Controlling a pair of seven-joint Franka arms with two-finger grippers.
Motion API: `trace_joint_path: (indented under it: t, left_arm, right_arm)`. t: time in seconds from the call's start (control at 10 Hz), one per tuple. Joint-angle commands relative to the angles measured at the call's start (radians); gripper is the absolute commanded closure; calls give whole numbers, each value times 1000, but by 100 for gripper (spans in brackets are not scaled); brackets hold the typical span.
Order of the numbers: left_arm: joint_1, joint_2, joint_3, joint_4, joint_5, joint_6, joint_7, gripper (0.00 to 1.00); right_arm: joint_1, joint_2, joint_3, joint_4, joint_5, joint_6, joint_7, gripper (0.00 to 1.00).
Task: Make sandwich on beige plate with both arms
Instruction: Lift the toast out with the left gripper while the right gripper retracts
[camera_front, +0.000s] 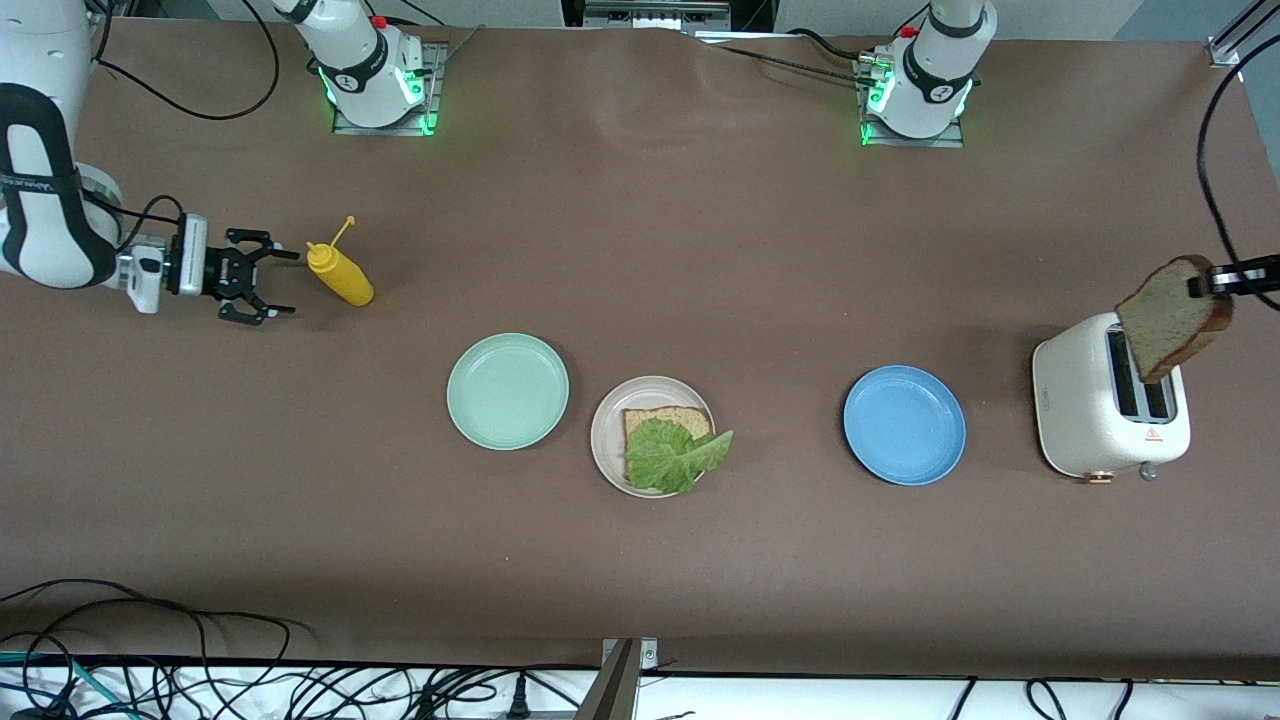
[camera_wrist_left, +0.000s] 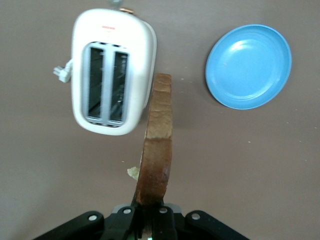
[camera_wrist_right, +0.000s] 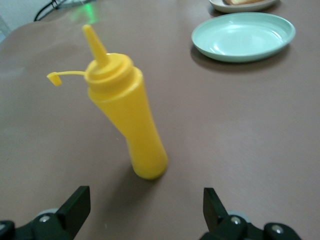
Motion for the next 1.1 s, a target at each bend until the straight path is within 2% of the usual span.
trace_joint_path:
  t: [0.0,0.1,0.3,0.5,0.8,1.0]
  left_arm:
    - [-92,-35,10,-107,-121,80,-141,100]
    - [-120,-43,10,-179,-202,157,-158,100]
    - [-176,-11,10,-228,-341,263,-183,100]
    - [-251,40,10,-225,-483,324,-261,100]
    - [-359,136,10,-216,-718,447,-269,100]
    - [-454,196,10,-201,-765,559,-269,100]
  right_arm:
    - [-4,-25,5,168,-132,-46,267,0]
    - [-4,-43,16,231,-186,-72,398,0]
    - [-4,-85,59,335,-292,-109,648,0]
    - [-2,-157,120,394,-400,-112,911,0]
    - [2,-241,235,489,-609,-138,1308,0]
    - [5,-300,301,500,-689,-201,1625,0]
